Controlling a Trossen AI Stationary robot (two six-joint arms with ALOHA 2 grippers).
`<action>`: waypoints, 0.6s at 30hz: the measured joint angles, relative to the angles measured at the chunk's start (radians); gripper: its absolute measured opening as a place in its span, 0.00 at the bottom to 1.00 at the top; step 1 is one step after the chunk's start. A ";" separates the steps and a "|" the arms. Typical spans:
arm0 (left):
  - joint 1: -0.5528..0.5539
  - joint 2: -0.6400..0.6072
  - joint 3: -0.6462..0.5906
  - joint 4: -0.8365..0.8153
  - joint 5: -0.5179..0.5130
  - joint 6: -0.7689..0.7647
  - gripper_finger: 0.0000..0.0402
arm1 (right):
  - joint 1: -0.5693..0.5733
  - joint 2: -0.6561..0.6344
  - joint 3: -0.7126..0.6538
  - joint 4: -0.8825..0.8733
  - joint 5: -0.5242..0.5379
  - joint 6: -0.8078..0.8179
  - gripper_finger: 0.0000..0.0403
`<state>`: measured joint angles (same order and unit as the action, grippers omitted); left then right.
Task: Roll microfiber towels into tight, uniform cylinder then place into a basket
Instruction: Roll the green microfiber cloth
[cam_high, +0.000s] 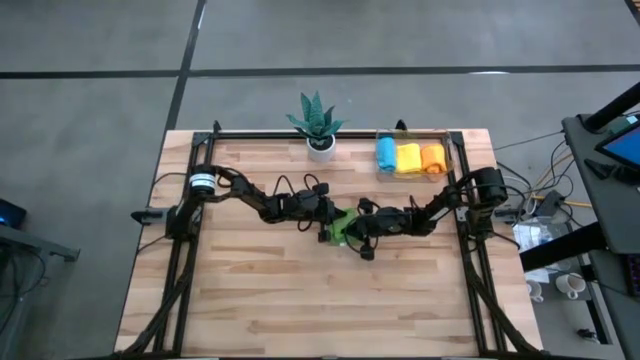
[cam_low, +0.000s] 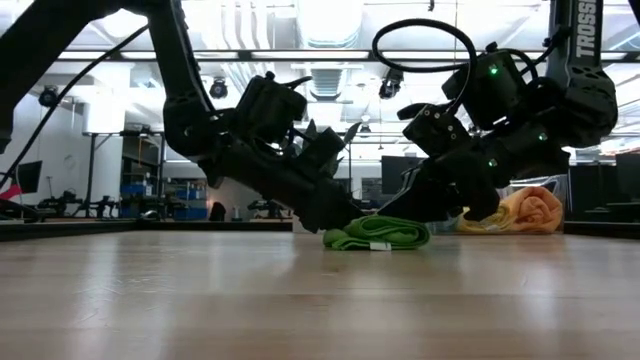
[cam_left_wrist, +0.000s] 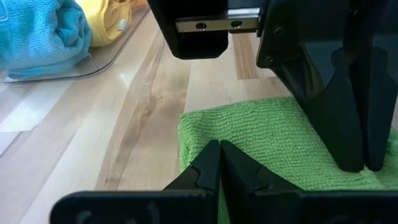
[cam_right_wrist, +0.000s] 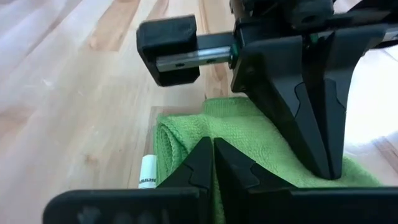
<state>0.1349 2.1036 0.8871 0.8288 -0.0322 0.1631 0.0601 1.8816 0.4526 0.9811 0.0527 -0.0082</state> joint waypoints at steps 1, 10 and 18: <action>0.000 0.000 0.000 0.000 0.000 0.000 0.00 | 0.000 -0.005 0.000 -0.002 -0.004 0.000 0.02; 0.001 0.001 -0.001 -0.002 -0.001 0.000 0.00 | 0.016 -0.054 0.000 -0.056 -0.038 -0.012 0.02; 0.010 0.002 -0.002 0.000 -0.039 0.002 0.00 | 0.056 -0.208 -0.002 -0.134 -0.102 -0.018 0.02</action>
<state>0.1444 2.1052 0.8848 0.8284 -0.0712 0.1654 0.1165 1.6738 0.4507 0.8475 -0.0490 -0.0266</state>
